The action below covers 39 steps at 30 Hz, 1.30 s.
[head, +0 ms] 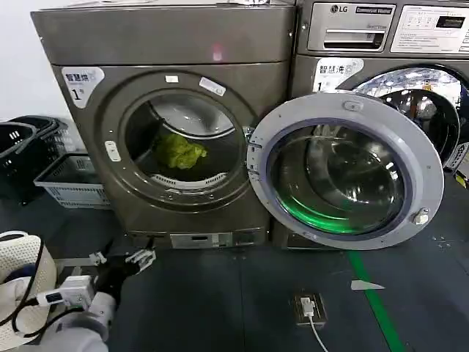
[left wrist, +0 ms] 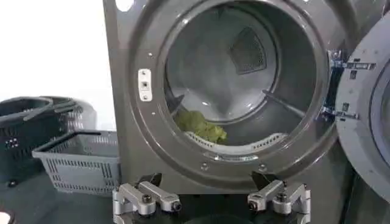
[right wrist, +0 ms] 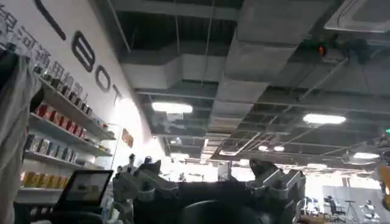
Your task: Grasp the clothes from the dryer.
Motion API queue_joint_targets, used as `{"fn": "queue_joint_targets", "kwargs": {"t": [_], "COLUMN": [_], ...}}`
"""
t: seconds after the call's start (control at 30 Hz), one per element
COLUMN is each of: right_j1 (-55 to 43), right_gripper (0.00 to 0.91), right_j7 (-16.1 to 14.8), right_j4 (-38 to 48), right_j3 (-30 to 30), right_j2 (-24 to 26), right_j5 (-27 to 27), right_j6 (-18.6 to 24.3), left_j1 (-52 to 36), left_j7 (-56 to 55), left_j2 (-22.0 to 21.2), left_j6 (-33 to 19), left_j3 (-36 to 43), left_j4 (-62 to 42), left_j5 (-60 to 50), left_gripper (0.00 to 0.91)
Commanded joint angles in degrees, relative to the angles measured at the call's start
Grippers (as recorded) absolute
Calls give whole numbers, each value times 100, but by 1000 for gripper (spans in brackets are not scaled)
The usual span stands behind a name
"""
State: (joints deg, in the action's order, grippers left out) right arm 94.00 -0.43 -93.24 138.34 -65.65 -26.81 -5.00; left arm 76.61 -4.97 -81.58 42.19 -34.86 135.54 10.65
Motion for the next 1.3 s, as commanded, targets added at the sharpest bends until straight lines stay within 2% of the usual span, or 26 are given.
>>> {"fn": "queue_joint_targets", "kwargs": {"t": [0.03,0.27,0.33,0.37,1.0,1.13,1.3], "right_j1": [-23,2,19,20,22,11,4], "right_gripper": [907,907,907,907,907,907,907], "right_j7": [190,244,237,230,309,301,303], "right_j4": [-20,-42,-54,-54,-72,-69,-46], "right_j3": [58,59,81,79,130,125,113], "right_j2": [44,-38,-41,-44,-119,-93,-80], "right_j5": [-398,-494,-494,-493,-582,-578,-570], "right_j6": [-1,55,41,40,50,48,53], "left_j1": [-2,-94,-154,-158,-266,-266,-283], "left_j7": [33,-22,-408,-490,-151,-389,-511], "left_j2": [4,-46,-22,-22,20,-34,-107], "left_j6": [281,281,281,281,281,281,281], "left_j3": [57,244,141,138,194,184,260], "left_j4": [-13,-57,-118,-143,-339,-273,-345], "left_j5": [-195,-278,910,958,-281,518,433], "left_gripper": [907,907,907,907,907,907,907]}}
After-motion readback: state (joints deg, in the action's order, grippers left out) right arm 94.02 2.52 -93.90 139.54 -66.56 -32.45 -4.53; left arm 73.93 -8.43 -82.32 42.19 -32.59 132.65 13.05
